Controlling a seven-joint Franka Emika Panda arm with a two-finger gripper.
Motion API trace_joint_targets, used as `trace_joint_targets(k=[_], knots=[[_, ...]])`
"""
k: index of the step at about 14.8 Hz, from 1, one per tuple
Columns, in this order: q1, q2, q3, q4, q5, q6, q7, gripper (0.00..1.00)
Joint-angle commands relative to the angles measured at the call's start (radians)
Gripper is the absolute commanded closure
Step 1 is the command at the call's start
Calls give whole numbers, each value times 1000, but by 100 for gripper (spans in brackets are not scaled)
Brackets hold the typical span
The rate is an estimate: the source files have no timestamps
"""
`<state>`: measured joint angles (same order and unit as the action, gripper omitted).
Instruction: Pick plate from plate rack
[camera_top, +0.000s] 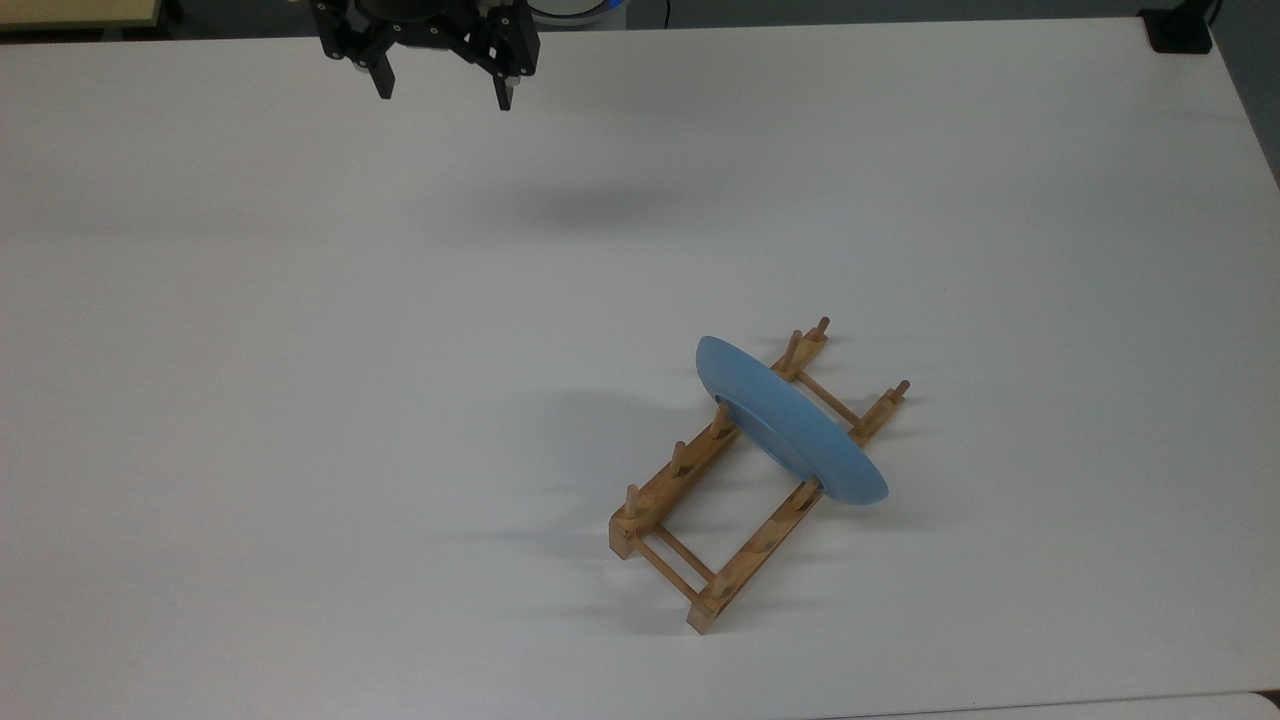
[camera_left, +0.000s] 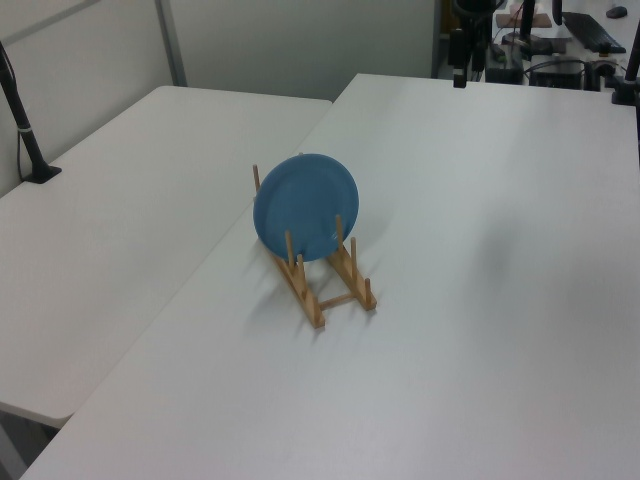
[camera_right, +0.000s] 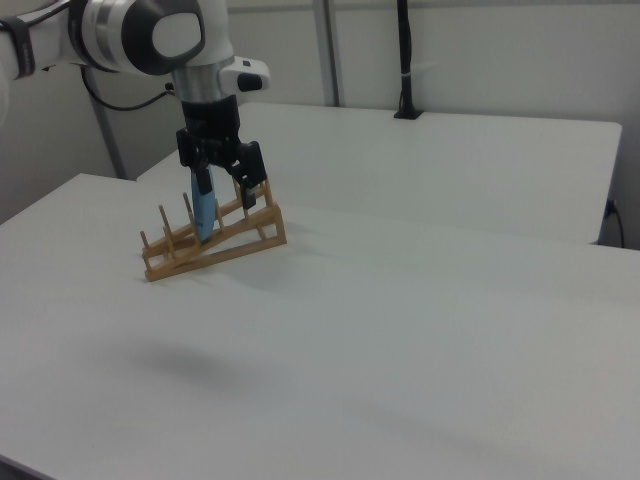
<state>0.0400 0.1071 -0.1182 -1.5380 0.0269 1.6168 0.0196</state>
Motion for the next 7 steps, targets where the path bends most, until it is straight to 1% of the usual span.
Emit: trace_joint_targets(k=[1, 7], knots=[[6, -6, -4, -10, -12, 17, -13, 0], [6, -10, -4, -11, -12, 8, -17, 0]])
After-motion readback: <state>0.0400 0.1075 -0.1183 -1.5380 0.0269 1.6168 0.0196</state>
